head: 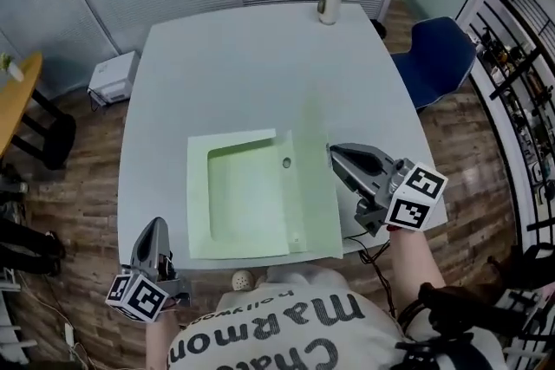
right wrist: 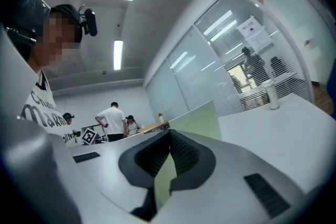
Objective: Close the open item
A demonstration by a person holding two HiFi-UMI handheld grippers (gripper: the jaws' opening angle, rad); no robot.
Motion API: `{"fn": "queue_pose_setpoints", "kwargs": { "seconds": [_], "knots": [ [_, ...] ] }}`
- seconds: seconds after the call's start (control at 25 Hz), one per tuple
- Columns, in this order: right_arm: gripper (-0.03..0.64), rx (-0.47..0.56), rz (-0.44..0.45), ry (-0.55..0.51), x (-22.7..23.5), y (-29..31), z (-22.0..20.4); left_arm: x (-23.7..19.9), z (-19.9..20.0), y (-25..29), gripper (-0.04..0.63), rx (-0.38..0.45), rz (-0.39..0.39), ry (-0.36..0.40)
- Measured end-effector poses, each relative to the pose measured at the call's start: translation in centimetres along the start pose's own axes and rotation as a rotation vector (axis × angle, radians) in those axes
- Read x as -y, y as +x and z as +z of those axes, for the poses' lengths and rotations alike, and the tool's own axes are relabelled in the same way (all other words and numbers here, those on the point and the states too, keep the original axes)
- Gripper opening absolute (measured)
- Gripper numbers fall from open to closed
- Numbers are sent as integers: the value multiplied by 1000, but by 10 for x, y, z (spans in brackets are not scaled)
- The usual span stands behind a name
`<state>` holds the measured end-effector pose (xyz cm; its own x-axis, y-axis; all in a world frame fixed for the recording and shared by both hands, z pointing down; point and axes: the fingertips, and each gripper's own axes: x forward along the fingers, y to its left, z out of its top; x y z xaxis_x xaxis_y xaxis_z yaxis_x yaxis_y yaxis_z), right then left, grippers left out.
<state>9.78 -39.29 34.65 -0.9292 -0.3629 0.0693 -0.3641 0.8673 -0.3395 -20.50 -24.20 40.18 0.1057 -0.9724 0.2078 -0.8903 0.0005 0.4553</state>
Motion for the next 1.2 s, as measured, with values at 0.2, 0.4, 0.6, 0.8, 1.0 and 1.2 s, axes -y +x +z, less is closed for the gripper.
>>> {"fn": "queue_pose_setpoints", "kwargs": {
  "seconds": [0.2, 0.4, 0.6, 0.8, 1.0, 1.2],
  "knots": [
    [2, -29, 162, -27, -21, 41, -1, -3, 0, -5, -3, 38, 83, 4],
    [2, -75, 281, -49, -47, 80, -10, -9, 4, -20, -3, 71, 143, 38],
    [2, -134, 349, -124, -66, 115, -24, -18, -1, -27, -3, 74, 182, 112],
    [2, -189, 356, -154, -87, 149, -47, -40, -5, -31, -3, 84, 165, 92],
    [2, -223, 297, -141, -96, 176, -62, -64, -18, -13, -3, 23, 84, 31],
    [2, -275, 187, -64, -105, 205, -80, -82, -15, 9, -3, -71, -60, -1]
  ]
}}
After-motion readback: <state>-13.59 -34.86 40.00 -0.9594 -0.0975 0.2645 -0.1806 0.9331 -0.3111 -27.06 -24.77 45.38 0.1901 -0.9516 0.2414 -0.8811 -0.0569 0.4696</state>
